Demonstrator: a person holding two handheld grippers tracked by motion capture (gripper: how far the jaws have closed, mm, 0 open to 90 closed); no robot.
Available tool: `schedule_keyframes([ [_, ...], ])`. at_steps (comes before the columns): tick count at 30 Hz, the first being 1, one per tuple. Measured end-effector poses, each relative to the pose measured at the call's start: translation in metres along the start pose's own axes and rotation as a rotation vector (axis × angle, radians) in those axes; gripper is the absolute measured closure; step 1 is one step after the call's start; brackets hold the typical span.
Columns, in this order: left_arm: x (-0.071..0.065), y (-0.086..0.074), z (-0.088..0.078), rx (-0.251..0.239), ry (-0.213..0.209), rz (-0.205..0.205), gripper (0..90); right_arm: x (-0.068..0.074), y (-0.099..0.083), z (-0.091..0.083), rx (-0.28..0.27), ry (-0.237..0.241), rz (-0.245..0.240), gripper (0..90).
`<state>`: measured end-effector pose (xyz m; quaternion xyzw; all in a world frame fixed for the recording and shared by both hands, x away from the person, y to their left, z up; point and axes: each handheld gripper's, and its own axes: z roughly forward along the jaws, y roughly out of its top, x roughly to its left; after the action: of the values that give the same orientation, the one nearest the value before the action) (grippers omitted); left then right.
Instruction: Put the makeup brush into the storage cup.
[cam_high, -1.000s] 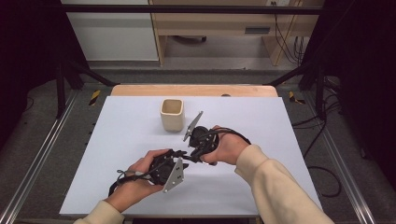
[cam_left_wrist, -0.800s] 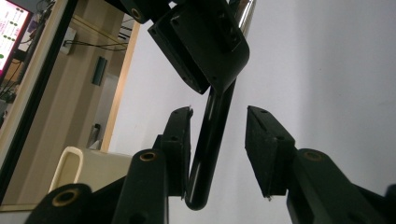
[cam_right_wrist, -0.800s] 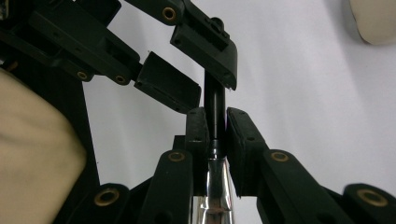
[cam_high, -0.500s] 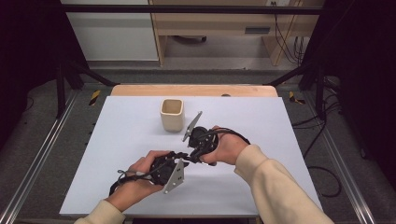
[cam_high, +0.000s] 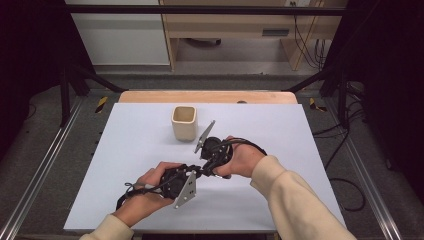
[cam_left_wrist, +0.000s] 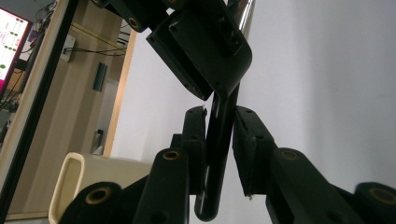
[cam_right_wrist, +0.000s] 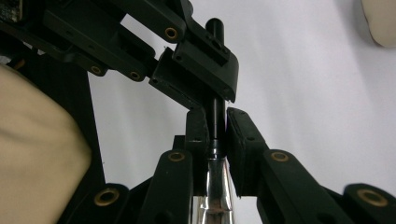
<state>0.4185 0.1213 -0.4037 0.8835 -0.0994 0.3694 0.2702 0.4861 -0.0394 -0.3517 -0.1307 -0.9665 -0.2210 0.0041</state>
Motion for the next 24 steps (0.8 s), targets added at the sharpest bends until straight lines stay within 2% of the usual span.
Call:
schedule_keyframes([
  [9, -0.003, -0.001, 0.000, -0.005, -0.010, 0.004, 78.2, 0.000, 0.000, 0.001, -0.003, 0.006, 0.006, 77.6],
  [15, -0.006, -0.005, 0.001, 0.004, -0.017, -0.001, 78.7, -0.001, -0.004, -0.006, -0.030, -0.002, 0.028, 63.1],
  [24, -0.007, -0.009, 0.005, 0.021, -0.020, -0.017, 78.7, -0.012, -0.025, -0.017, -0.118, -0.068, 0.099, 50.1],
])
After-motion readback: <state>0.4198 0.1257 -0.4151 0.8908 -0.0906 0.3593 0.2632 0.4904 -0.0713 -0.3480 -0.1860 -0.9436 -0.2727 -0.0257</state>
